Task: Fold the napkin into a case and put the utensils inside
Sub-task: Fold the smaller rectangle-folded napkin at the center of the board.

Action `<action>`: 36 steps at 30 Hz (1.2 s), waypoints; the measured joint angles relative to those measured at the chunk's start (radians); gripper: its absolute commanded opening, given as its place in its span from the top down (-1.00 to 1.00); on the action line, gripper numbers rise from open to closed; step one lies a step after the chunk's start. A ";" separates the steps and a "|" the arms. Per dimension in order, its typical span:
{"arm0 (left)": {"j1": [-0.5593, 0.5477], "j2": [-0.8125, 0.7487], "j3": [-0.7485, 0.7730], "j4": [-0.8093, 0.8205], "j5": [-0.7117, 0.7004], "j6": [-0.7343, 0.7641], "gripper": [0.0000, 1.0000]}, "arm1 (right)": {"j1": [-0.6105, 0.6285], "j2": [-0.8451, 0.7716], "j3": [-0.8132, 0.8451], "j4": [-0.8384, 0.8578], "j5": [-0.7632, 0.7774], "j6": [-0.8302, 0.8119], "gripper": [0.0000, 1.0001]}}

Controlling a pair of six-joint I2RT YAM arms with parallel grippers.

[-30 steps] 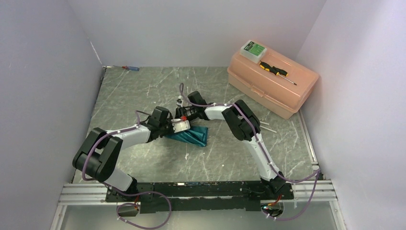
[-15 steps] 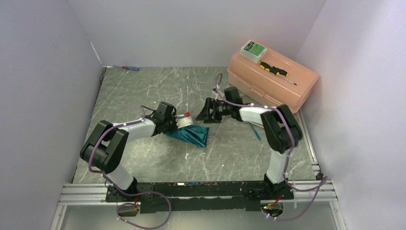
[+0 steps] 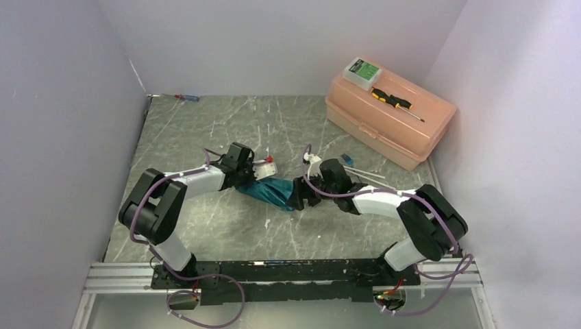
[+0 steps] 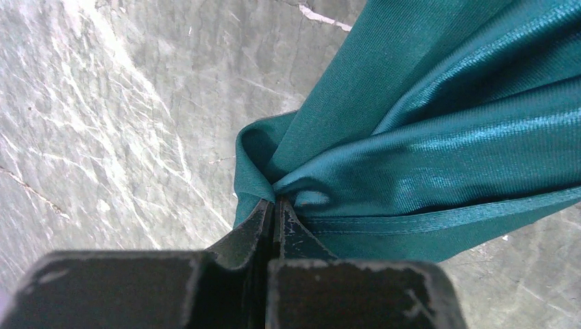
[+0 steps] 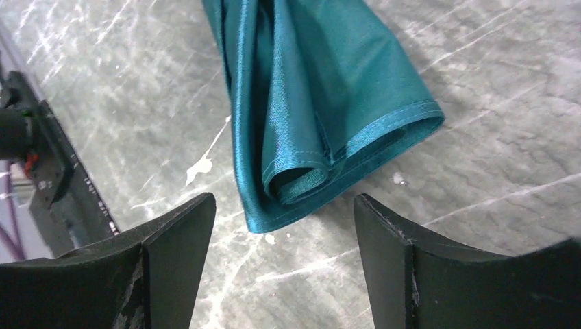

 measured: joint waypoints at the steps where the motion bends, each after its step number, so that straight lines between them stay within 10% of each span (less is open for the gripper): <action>1: 0.000 0.000 0.000 0.000 0.000 -0.003 0.95 | 0.008 0.000 -0.006 0.011 0.021 -0.008 -0.51; 21: 0.000 0.000 0.000 0.001 -0.001 -0.014 0.95 | 0.195 0.069 -0.003 0.093 0.330 -0.066 -0.36; 28: 0.000 0.000 0.000 0.002 -0.002 -0.021 0.95 | 0.289 -0.050 -0.005 -0.033 0.518 -0.060 0.31; 36: 0.000 0.000 0.000 0.002 -0.004 -0.024 0.95 | 0.373 -0.016 -0.002 -0.042 0.590 -0.064 0.27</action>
